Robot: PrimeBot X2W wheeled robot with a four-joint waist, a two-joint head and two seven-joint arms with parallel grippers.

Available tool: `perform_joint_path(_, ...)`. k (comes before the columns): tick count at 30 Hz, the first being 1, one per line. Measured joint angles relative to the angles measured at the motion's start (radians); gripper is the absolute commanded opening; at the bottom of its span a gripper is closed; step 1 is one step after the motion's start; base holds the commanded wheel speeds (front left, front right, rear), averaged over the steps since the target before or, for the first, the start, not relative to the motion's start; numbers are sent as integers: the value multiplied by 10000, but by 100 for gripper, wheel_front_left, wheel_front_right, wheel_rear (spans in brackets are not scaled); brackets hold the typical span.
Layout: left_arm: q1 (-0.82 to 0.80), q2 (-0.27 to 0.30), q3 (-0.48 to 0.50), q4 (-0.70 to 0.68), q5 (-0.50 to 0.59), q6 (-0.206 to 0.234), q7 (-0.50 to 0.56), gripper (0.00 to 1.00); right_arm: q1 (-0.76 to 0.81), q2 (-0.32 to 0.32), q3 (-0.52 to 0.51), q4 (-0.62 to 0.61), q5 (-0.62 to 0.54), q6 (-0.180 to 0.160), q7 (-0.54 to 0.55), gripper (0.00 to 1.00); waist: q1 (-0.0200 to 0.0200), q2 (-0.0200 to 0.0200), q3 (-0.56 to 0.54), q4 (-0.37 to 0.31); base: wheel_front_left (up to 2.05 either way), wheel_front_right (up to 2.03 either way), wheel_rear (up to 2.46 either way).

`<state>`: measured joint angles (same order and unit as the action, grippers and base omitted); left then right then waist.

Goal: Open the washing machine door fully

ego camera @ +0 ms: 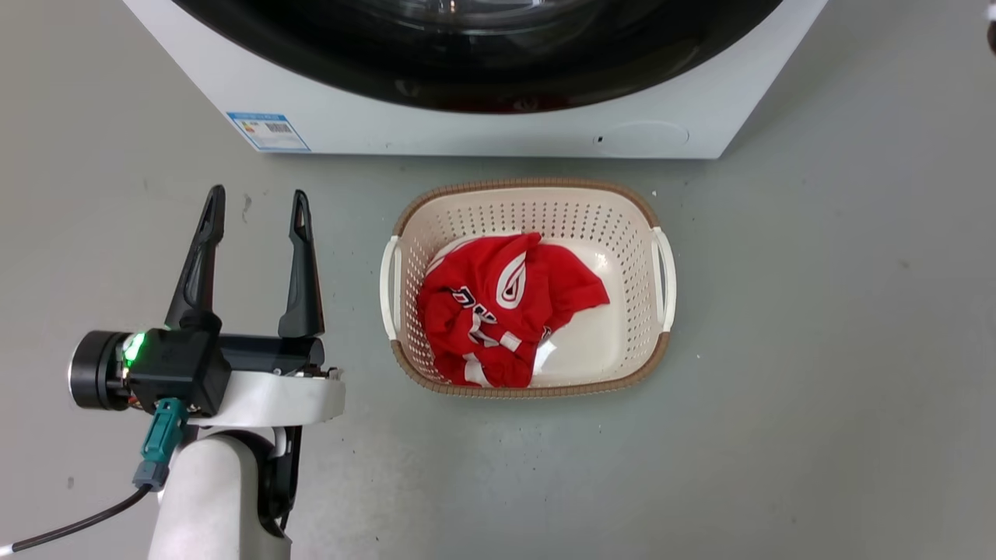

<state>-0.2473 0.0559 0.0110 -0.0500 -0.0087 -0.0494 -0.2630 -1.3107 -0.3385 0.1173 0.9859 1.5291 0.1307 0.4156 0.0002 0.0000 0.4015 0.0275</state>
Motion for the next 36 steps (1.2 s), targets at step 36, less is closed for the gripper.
perform_joint_path(36, -477, -23, -286, 174, -29, 10, -2, 100, -1832, 351, 1283, 324, -926, 0, 3981, 0, -1, 0, 752, 76, 0, 0, 0)
